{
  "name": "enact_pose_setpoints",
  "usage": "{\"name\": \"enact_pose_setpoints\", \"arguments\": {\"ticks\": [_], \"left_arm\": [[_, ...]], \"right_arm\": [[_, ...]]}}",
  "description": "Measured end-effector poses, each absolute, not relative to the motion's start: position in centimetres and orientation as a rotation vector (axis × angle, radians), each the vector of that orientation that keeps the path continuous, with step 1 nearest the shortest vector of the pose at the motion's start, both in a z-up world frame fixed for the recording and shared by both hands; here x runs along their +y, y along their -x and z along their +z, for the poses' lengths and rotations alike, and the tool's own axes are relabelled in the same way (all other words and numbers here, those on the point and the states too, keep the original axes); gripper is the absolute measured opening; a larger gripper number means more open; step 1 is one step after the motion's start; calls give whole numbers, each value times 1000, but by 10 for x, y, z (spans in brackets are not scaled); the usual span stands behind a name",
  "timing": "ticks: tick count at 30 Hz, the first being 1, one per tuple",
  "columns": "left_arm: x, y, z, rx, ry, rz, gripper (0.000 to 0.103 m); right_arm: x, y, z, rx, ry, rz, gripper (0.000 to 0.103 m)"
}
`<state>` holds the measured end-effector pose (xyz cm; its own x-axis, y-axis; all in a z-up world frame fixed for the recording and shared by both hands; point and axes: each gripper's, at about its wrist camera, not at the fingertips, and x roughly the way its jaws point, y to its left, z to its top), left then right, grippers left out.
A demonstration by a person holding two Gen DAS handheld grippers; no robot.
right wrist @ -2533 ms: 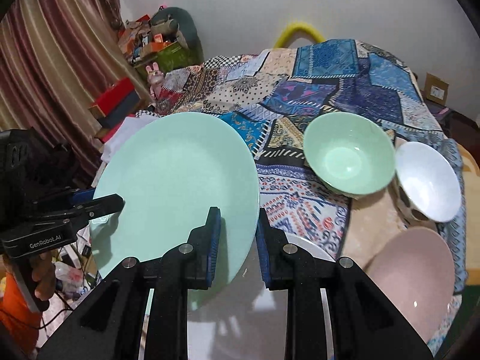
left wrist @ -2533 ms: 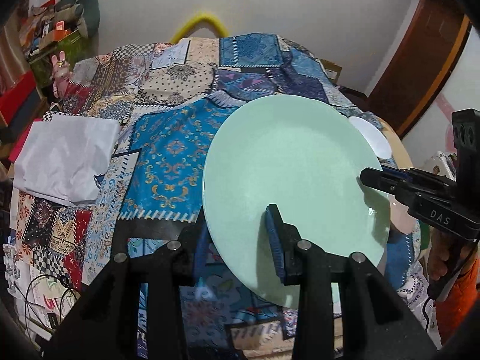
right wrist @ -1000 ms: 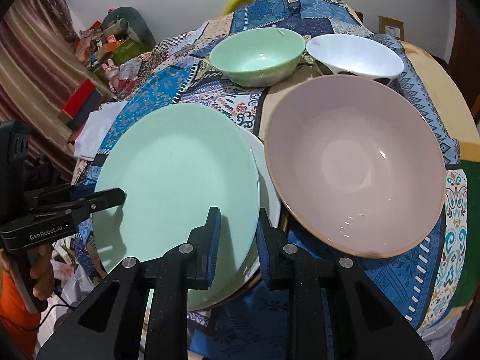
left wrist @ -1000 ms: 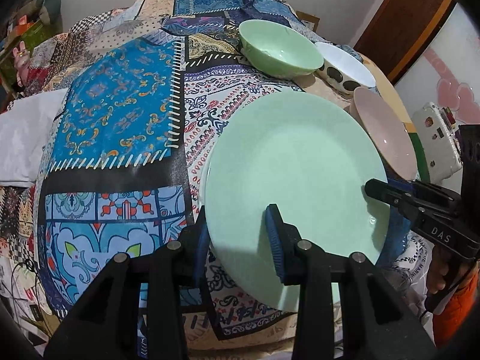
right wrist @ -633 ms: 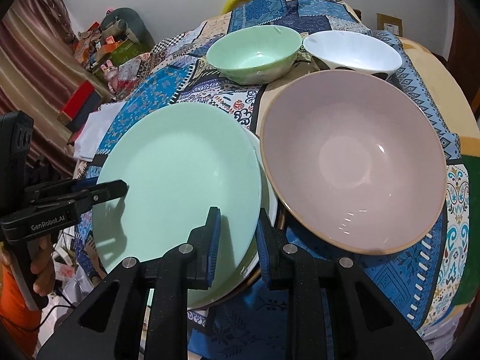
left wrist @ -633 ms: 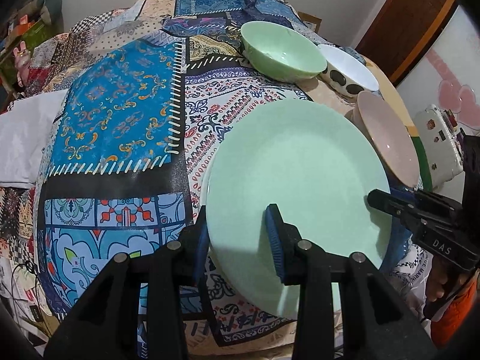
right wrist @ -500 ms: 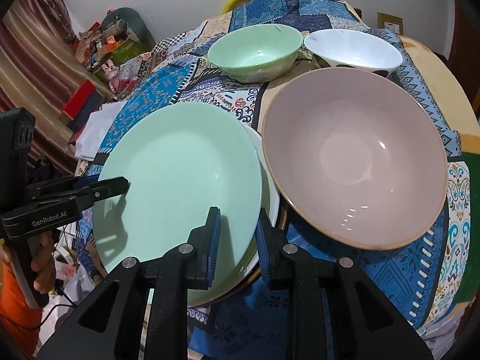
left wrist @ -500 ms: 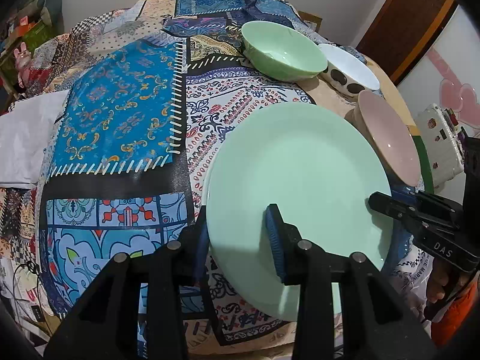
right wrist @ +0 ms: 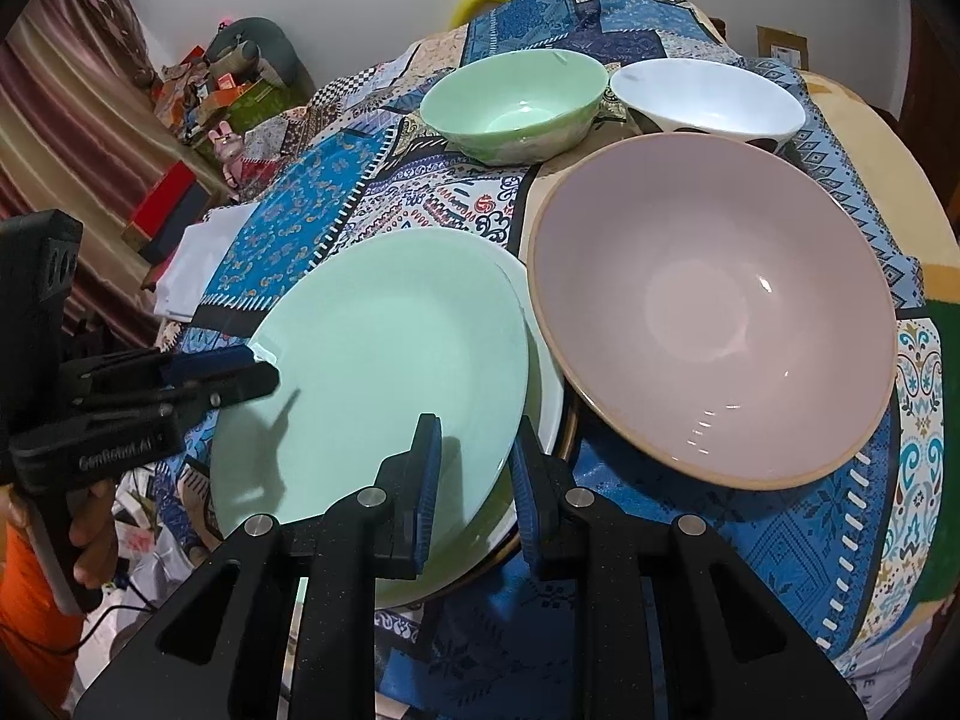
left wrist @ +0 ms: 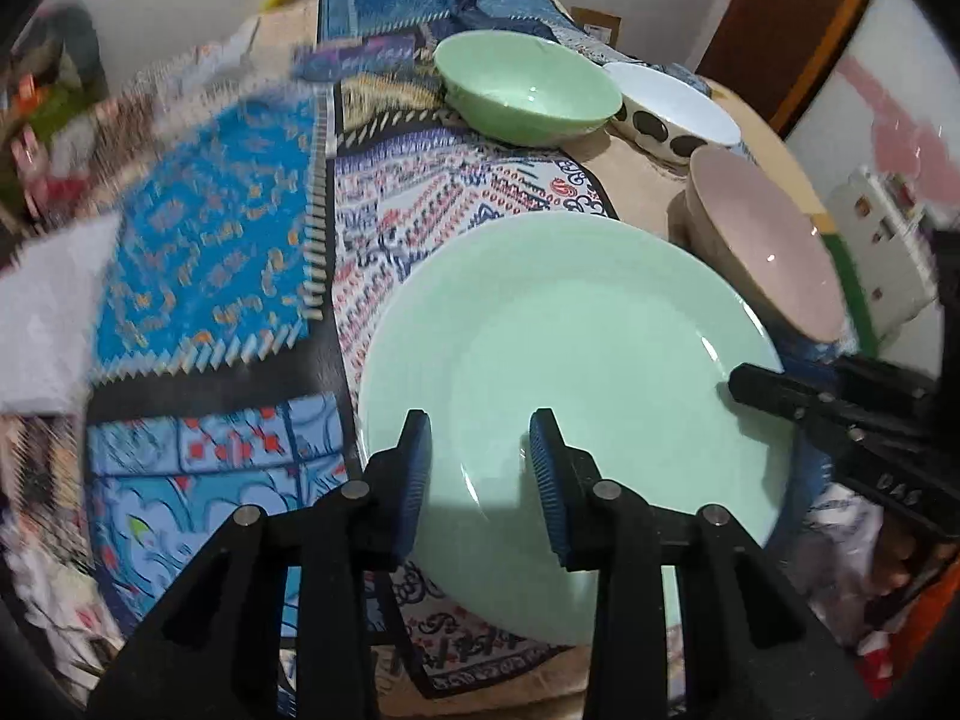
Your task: Organize plates and bowls
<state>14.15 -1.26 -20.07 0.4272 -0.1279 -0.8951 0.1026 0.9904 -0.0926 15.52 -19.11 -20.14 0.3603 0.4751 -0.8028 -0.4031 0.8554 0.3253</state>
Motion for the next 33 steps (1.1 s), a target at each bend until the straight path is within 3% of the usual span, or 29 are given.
{"name": "enact_pose_setpoints", "arguments": {"ticks": [20, 28, 33], "left_arm": [[-35, -139, -171, 1035, 39, -160, 37], [-57, -151, -144, 965, 69, -184, 59], [-77, -165, -136, 947, 63, -211, 70]], "right_arm": [[-208, -146, -171, 927, -26, 513, 24], [-246, -150, -148, 852, -30, 427, 27], [-270, -155, -143, 816, -38, 357, 43]]}}
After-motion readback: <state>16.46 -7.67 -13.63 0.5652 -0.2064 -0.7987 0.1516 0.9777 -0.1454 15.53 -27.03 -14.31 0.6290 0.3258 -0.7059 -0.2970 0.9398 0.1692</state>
